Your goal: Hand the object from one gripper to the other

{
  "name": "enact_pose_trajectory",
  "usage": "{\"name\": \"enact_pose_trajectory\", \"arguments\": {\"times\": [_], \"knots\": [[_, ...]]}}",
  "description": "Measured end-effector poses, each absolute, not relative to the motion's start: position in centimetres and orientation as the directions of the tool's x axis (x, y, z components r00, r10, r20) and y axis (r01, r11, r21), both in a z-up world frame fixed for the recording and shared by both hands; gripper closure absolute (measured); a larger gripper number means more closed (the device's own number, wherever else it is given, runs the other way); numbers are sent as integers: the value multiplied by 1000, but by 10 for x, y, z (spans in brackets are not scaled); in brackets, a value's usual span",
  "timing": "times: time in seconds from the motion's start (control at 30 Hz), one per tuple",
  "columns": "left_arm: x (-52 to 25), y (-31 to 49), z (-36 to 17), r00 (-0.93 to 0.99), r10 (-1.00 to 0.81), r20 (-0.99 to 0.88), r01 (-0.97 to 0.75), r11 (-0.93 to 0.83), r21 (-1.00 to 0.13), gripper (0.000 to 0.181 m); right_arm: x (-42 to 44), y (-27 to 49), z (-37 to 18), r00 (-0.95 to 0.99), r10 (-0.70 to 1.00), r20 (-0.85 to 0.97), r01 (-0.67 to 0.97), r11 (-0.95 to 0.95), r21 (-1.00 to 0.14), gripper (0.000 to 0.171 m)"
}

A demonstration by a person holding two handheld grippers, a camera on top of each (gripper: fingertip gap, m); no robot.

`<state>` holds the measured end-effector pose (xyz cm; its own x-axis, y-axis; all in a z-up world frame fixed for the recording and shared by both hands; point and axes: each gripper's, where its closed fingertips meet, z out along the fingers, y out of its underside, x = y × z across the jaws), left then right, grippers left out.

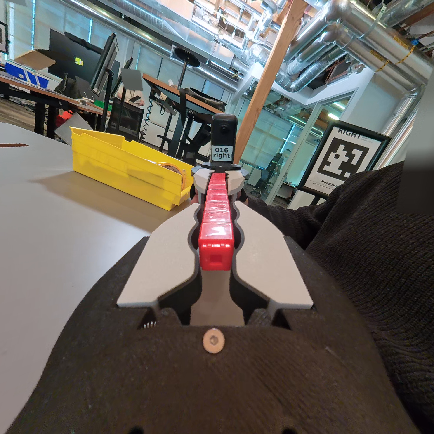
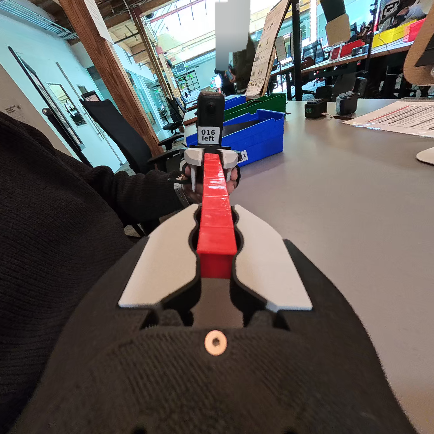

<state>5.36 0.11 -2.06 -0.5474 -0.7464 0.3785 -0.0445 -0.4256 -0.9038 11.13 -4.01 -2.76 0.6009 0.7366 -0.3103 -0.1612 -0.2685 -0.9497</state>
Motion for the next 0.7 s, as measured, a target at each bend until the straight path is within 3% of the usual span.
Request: {"name": "enact_pose_trajectory", "arguments": {"times": [0.13,0.23,0.33,0.7], "knots": [[54,3,-19,-538,-757,371,-9,-435,-901,158,112,-39,-24,590,733,-339,-201,-273,-941,147],[56,11,-16,-508,-767,392,23,-466,-884,131,117,-38,-19,571,726,-384,-260,-283,-923,147],[57,21,-16,-472,-779,413,40,-487,-872,116,127,-38,-10,540,717,-440,-348,-285,-893,147],[60,29,-19,-430,-793,432,49,-498,-866,112,164,-42,14,607,676,-418,-413,-181,-893,148]]}}
